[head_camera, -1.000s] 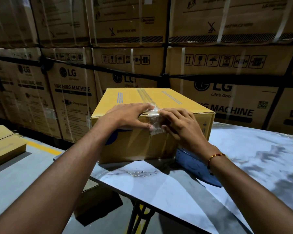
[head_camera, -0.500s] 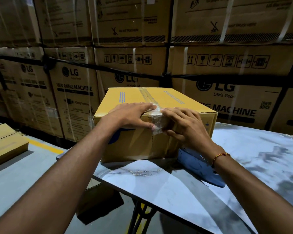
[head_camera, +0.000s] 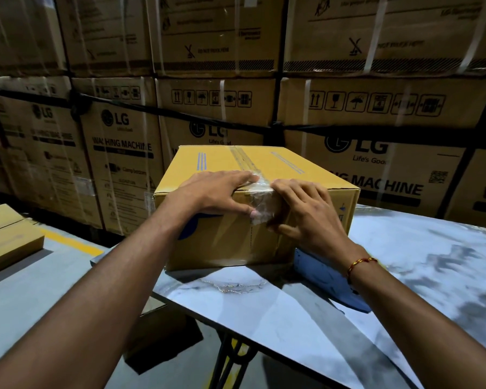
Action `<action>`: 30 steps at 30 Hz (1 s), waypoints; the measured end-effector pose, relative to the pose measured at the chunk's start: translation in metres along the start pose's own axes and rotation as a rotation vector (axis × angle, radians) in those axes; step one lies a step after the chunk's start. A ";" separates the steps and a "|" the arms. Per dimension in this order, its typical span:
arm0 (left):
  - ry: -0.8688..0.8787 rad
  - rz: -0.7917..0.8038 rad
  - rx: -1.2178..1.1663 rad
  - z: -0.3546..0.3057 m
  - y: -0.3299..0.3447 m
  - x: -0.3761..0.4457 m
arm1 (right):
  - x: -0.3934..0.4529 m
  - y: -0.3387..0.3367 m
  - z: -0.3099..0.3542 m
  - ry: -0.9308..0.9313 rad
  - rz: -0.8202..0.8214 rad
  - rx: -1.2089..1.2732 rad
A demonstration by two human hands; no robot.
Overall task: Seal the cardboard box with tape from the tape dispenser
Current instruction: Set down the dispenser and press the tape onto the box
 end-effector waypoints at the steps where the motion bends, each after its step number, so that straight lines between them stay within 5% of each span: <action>1: 0.000 0.000 -0.003 0.000 0.000 0.000 | 0.000 0.000 0.001 0.008 -0.007 0.010; 8: 0.003 -0.001 -0.003 0.000 0.001 0.000 | 0.002 0.004 0.006 0.079 -0.110 0.060; 15: 0.001 -0.004 -0.011 0.001 0.002 0.001 | 0.001 0.004 0.003 0.008 -0.018 -0.006; 30: 0.008 -0.008 -0.012 0.001 0.001 0.000 | 0.003 0.011 0.009 0.129 -0.200 0.085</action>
Point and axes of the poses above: each hand's wrist, its own x-axis towards the middle knuckle, its own y-axis out of the palm, z = x × y, the point moved 4 cm from there along x, towards the middle knuckle, and after that the axes turned 3 degrees about y, right-handed, at the moved point
